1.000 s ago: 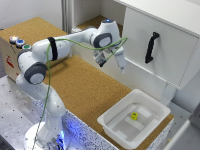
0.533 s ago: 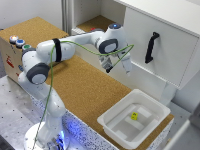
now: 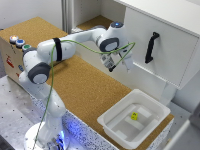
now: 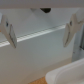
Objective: Move the door all the way to the left
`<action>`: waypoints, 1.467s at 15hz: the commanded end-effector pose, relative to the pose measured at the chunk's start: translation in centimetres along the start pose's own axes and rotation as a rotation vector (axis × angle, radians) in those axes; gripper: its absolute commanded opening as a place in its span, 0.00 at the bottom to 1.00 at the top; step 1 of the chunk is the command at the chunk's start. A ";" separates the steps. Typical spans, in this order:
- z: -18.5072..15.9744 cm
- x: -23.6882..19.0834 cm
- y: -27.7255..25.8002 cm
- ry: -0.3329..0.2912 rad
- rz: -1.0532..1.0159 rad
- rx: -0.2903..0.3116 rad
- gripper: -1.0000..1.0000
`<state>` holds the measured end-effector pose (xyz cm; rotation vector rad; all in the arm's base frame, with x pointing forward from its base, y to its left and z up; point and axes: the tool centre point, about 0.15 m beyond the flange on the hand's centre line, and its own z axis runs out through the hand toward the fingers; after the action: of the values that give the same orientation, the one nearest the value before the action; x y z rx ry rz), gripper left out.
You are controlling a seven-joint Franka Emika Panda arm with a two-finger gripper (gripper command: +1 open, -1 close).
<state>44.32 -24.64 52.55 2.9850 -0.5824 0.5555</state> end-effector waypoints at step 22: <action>-2.1 9.0 5.5 0.011 -0.390 0.217 1.00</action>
<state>47.42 -30.88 56.23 3.0277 -0.0174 0.7337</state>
